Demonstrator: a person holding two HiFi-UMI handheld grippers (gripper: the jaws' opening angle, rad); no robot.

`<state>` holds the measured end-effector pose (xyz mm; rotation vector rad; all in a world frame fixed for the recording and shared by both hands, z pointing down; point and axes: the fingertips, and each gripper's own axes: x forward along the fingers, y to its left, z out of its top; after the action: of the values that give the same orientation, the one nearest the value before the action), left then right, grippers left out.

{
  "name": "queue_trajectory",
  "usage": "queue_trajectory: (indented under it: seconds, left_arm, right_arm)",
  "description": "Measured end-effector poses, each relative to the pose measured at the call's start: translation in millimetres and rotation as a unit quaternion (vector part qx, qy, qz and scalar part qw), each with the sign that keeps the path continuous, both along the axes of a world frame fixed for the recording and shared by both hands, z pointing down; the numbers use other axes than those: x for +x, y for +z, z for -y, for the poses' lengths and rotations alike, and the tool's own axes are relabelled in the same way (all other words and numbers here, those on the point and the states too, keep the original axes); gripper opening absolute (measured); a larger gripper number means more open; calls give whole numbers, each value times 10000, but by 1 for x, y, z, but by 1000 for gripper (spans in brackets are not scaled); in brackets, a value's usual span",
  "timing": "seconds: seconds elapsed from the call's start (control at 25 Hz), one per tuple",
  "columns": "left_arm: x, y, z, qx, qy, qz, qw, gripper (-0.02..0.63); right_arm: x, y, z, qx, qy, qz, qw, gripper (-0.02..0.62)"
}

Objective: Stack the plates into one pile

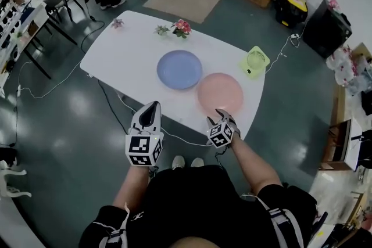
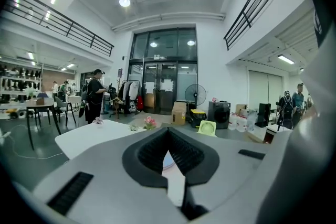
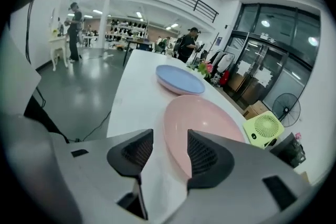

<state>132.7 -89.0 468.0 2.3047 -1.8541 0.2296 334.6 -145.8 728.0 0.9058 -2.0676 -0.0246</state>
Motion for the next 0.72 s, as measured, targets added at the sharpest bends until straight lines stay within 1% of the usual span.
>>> queue_trajectory:
  seconds: [0.12,0.2,0.32,0.4,0.48,0.56,0.72]
  left_arm:
    - [-5,-1,-2,13,-51,-16,10000,12]
    - [-7,-1,-3,19,-66,-22,10000,12]
    - [-10,-4,-6,45,-94,-49,9999,12]
    - [-12,-6,-7,85,-113,-64,9999,12]
    - [-14,-8,-8,132,-130,-67,9998,12]
    - [-16,-10,-8,172,-152,-64,9997,12]
    - [-19,-11,-10,214,-160,-69,9996,12]
  right_arm:
    - [7,17,-2,-47,-317,-687,9971,218]
    - [13,29,-1,-39,-518,-1212,9913,218]
    - [26,39,2,-58,-548,-1884,9805,215]
    - [36,45,7,-22,-492,-2361,9705,164]
    - [44,49,10,58,-526,-2800,9585,134]
    - [48,52,11,76,-626,-3057,9501,81]
    - [47,56,8,169,-831,-3253,9418,57]
